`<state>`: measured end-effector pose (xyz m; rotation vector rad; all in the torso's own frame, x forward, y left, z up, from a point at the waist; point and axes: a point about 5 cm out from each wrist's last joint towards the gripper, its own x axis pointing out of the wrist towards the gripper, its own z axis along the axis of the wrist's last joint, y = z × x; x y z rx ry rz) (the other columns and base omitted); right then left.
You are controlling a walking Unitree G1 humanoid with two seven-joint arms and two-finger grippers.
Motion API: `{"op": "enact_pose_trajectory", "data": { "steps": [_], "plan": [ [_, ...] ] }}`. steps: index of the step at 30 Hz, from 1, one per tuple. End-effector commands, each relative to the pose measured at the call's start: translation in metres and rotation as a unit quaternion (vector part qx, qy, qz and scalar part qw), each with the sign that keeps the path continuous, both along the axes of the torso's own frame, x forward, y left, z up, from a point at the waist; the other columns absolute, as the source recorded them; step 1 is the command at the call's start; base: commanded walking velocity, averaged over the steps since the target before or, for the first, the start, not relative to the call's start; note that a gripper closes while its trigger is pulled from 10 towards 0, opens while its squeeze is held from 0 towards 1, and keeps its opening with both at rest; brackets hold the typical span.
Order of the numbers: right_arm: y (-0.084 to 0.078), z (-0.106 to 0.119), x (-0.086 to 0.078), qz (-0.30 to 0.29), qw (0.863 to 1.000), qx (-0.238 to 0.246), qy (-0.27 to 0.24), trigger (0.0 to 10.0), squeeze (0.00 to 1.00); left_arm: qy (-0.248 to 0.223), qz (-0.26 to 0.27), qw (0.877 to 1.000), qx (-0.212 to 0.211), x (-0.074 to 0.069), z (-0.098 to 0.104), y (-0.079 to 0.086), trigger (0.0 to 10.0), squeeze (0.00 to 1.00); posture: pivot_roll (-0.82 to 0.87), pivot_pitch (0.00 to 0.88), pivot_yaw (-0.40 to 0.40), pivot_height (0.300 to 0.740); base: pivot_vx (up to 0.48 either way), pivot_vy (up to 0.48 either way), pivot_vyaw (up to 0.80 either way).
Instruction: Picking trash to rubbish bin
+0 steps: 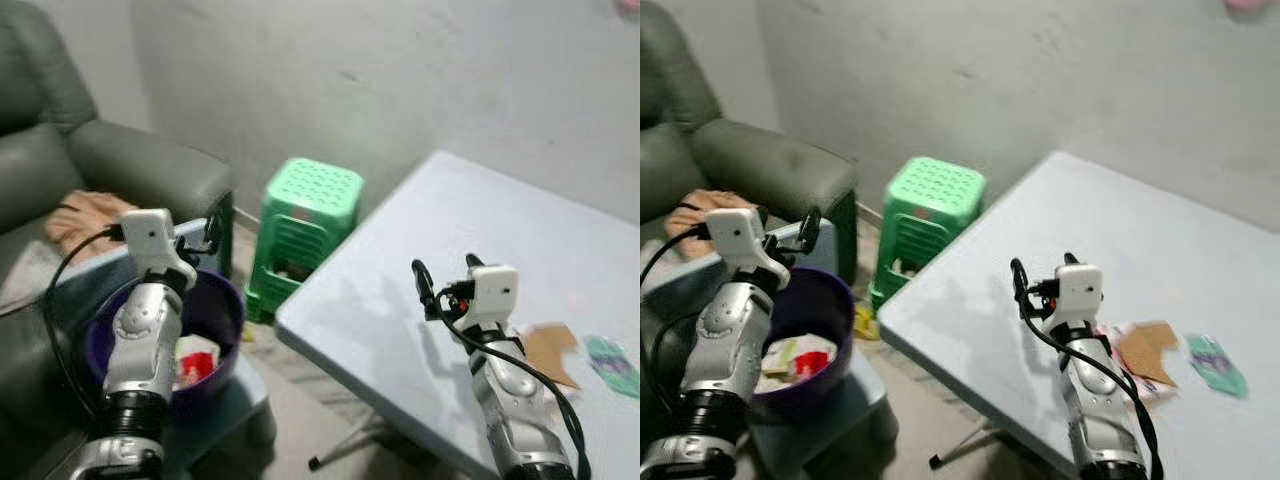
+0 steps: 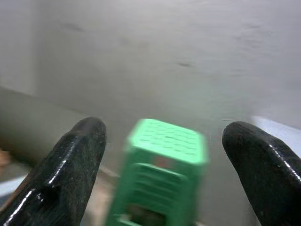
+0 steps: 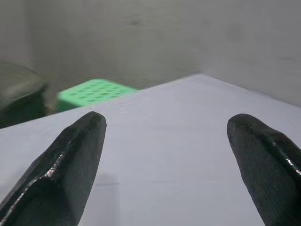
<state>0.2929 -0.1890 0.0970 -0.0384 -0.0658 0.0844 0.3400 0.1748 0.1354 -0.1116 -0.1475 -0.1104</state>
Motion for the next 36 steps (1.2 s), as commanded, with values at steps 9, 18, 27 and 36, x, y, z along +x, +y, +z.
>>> {"op": "enact_pose_trajectory", "data": {
  "steps": [9,18,27,36],
  "plan": [
    [0.001,0.005,0.000,-0.001,1.000,0.000,-0.008,10.0,0.00,0.002,-0.031,1.000,-0.004,-0.003,-0.001,-0.014,10.0,0.00,-0.04,0.000,-0.094,0.740,0.000,0.000,-0.68],
    [0.002,0.002,-0.003,0.002,1.000,-0.002,-0.001,10.0,0.00,0.007,-0.099,0.995,0.029,-0.017,-0.013,-0.050,10.0,0.00,-0.04,0.000,-0.089,0.740,0.000,0.000,-0.68],
    [0.005,0.000,-0.007,0.015,1.000,0.004,0.003,10.0,0.00,0.014,-0.161,0.986,0.046,-0.041,-0.027,-0.082,10.0,0.00,-0.04,0.000,-0.085,0.740,0.000,0.000,-0.52],
    [0.008,-0.005,-0.011,0.026,1.000,-0.001,0.014,10.0,0.00,0.018,-0.168,0.984,0.057,-0.048,-0.030,-0.088,10.0,0.00,-0.04,0.000,-0.085,0.740,0.000,0.000,0.00]
  ]
}}
